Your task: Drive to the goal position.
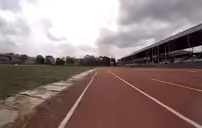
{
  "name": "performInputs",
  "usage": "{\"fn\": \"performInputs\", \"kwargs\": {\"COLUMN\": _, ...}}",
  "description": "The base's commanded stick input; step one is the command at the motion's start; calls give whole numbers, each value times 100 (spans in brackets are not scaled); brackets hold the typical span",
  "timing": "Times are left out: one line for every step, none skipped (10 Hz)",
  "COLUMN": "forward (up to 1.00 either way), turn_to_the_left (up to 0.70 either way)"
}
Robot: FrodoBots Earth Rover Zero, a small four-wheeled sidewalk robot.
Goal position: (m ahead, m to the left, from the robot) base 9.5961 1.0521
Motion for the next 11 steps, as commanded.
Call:
{"fn": "performInputs", "kwargs": {"forward": 60, "turn_to_the_left": -2}}
{"fn": "performInputs", "kwargs": {"forward": 60, "turn_to_the_left": -2}}
{"fn": "performInputs", "kwargs": {"forward": 60, "turn_to_the_left": -2}}
{"fn": "performInputs", "kwargs": {"forward": 60, "turn_to_the_left": -2}}
{"fn": "performInputs", "kwargs": {"forward": 60, "turn_to_the_left": -2}}
{"fn": "performInputs", "kwargs": {"forward": 60, "turn_to_the_left": -2}}
{"fn": "performInputs", "kwargs": {"forward": 60, "turn_to_the_left": -2}}
{"fn": "performInputs", "kwargs": {"forward": 60, "turn_to_the_left": -2}}
{"fn": "performInputs", "kwargs": {"forward": 60, "turn_to_the_left": -2}}
{"fn": "performInputs", "kwargs": {"forward": 60, "turn_to_the_left": -2}}
{"fn": "performInputs", "kwargs": {"forward": 60, "turn_to_the_left": -2}}
